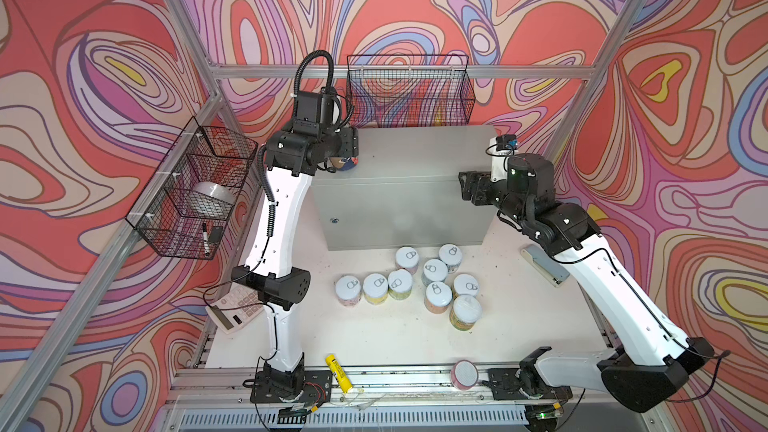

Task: Place and organize the canned foods onto the counter
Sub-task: 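Lift the can over the grey cabinet with the left gripper while the right arm rises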

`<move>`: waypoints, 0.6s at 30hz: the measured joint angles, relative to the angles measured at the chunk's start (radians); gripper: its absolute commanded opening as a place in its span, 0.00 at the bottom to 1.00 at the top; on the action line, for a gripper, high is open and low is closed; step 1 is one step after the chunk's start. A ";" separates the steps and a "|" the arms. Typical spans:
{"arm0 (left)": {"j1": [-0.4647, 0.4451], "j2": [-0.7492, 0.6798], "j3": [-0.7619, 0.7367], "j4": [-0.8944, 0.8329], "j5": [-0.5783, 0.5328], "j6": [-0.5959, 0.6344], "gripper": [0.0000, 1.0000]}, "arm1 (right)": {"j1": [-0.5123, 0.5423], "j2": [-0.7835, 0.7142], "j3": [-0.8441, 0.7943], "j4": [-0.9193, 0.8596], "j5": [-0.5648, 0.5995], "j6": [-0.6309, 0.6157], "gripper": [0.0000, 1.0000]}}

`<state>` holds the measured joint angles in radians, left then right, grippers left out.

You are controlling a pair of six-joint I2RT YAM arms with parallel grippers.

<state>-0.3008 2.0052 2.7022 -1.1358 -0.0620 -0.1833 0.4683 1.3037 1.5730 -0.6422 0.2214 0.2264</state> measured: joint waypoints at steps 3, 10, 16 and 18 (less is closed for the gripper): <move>0.000 0.008 0.000 0.017 -0.004 0.009 0.00 | 0.000 -0.004 -0.008 0.001 0.008 0.001 0.88; 0.000 0.009 0.000 0.031 -0.008 0.035 0.38 | 0.000 -0.006 -0.012 0.002 0.024 0.003 0.93; 0.001 0.010 0.000 0.032 -0.007 0.047 0.85 | 0.000 -0.019 -0.056 0.020 0.023 0.019 0.97; 0.000 0.010 0.000 0.051 -0.006 0.052 0.92 | 0.000 -0.021 -0.064 0.021 0.022 0.023 0.98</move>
<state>-0.3004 2.0148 2.7022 -1.0847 -0.0677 -0.1310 0.4683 1.2831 1.5089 -0.6212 0.2432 0.2497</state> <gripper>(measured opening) 0.827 0.969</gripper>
